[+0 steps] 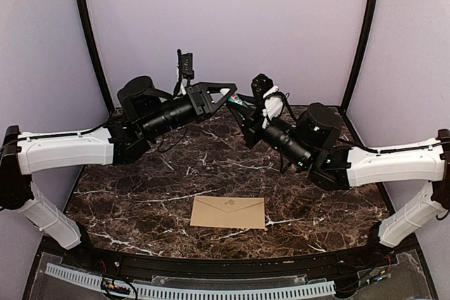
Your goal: Place the letter into the envelope and seal it
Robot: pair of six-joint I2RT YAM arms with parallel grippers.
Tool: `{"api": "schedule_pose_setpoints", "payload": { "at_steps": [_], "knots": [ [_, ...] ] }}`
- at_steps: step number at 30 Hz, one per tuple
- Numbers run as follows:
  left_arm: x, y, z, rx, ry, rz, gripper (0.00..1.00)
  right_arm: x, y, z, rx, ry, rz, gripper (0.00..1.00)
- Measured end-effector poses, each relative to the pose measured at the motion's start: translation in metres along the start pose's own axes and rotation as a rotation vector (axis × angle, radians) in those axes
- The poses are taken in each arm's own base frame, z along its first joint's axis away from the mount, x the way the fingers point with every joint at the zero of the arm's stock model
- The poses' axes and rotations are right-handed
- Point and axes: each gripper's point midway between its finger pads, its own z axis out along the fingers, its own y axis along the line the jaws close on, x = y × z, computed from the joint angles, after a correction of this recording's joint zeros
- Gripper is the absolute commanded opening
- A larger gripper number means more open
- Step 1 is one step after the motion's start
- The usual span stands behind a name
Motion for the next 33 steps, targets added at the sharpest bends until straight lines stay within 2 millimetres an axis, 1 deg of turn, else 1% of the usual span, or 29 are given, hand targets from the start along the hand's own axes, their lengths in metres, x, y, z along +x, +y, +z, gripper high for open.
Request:
{"api": "schedule_pose_setpoints", "payload": {
  "at_steps": [3, 4, 7, 11, 13, 14, 15, 17, 18, 20, 23, 25, 28, 30, 33],
  "knots": [
    [0.006, 0.006, -0.001, -0.022, 0.019, -0.008, 0.12, 0.009, 0.001, -0.003, -0.002, 0.014, 0.000, 0.31],
    [0.012, 0.008, -0.001, -0.027, 0.042, -0.011, 0.12, 0.014, 0.003, -0.005, -0.009, 0.023, 0.002, 0.34],
    [0.028, 0.022, -0.003, -0.077, 0.087, -0.023, 0.11, 0.035, 0.011, -0.014, -0.034, 0.070, 0.020, 0.42],
    [0.051, 0.040, -0.006, -0.123, 0.164, -0.051, 0.11, 0.062, 0.022, -0.027, -0.079, 0.125, 0.053, 0.58],
    [0.061, 0.045, -0.008, -0.132, 0.199, -0.065, 0.11, 0.073, 0.028, -0.036, -0.101, 0.149, 0.068, 0.66],
    [0.066, 0.046, -0.009, -0.132, 0.218, -0.073, 0.11, 0.079, 0.030, -0.040, -0.114, 0.160, 0.076, 0.71],
    [0.072, 0.047, -0.011, -0.128, 0.243, -0.082, 0.11, 0.084, 0.034, -0.046, -0.125, 0.171, 0.086, 0.81],
    [0.080, 0.050, -0.014, -0.129, 0.283, -0.097, 0.12, 0.091, 0.034, -0.056, -0.126, 0.188, 0.110, 0.95],
    [0.084, 0.052, -0.016, -0.140, 0.301, -0.104, 0.12, 0.095, 0.033, -0.061, -0.125, 0.196, 0.118, 0.98],
    [0.090, 0.062, -0.023, -0.179, 0.333, -0.110, 0.12, 0.100, 0.028, -0.070, -0.104, 0.215, 0.141, 0.99],
    [0.092, 0.085, -0.044, -0.299, 0.364, -0.105, 0.13, 0.106, 0.019, -0.075, -0.052, 0.245, 0.174, 0.99],
    [0.092, 0.098, -0.060, -0.383, 0.376, -0.097, 0.13, 0.113, 0.011, -0.079, 0.003, 0.276, 0.199, 0.99],
    [0.093, 0.117, -0.091, -0.514, 0.394, -0.080, 0.14, 0.128, 0.001, -0.087, 0.073, 0.331, 0.224, 0.98],
    [0.097, 0.127, -0.109, -0.589, 0.416, -0.070, 0.14, 0.139, -0.004, -0.092, 0.113, 0.374, 0.231, 0.98],
    [0.107, 0.147, -0.135, -0.715, 0.454, -0.056, 0.14, 0.151, -0.010, -0.098, 0.158, 0.427, 0.236, 0.99]
  ]
}}
